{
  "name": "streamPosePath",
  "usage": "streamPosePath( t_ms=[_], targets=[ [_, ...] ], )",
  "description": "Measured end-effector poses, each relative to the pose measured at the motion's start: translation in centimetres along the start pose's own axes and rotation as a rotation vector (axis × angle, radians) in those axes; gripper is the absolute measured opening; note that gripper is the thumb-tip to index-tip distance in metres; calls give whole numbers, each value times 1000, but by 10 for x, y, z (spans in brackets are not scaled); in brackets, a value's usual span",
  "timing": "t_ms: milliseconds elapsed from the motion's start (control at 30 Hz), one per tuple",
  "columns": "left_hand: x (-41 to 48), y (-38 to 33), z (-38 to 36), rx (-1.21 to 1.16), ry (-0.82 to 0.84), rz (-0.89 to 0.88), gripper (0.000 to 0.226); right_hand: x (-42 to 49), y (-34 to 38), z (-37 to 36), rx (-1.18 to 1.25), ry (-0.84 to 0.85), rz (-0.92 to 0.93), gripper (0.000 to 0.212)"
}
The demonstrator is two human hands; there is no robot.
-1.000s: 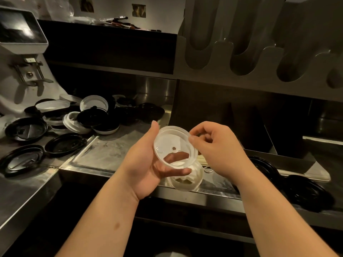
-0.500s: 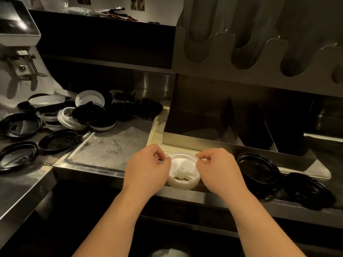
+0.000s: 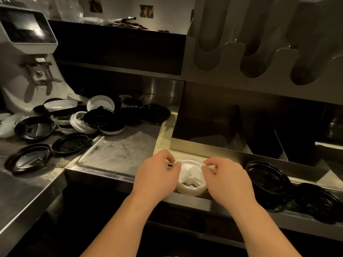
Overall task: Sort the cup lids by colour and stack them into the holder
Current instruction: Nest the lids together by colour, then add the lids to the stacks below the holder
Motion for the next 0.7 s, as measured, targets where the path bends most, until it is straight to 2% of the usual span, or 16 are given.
streamPosePath(
  t_ms=[100, 267, 300, 400, 533, 600, 700],
  targets=[
    [1, -1, 10, -15, -33, -2, 20, -1, 5, 7, -7, -69, 5, 32],
    [45, 21, 51, 27, -249, 17, 12, 0, 23, 10, 123, -114, 91, 12],
    [59, 30, 60, 126, -310, 17, 15, -1, 26, 9, 141, -109, 107, 10],
    [99, 54, 81, 560, -421, 10, 42, -1, 32, 5, 185, -93, 135, 8],
    [140, 77, 94, 842, -270, 130, 65, 3, 31, 1, 225, -83, 142, 8],
    [149, 84, 96, 931, -208, 180, 61, 5, 30, 1, 247, -84, 145, 9],
    [155, 86, 99, 976, -312, 74, 49, 7, 27, 1, 256, -89, 155, 9]
  ],
)
Point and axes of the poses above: each hand's wrist, its own x-axis towards the middle knuckle, its own z-axis out of the back of the hand, y = z × x, the point moved 3 cm from there along x, towards the middle knuckle, and after that the axes turned 4 degrees about z, right-handed, at the moved point
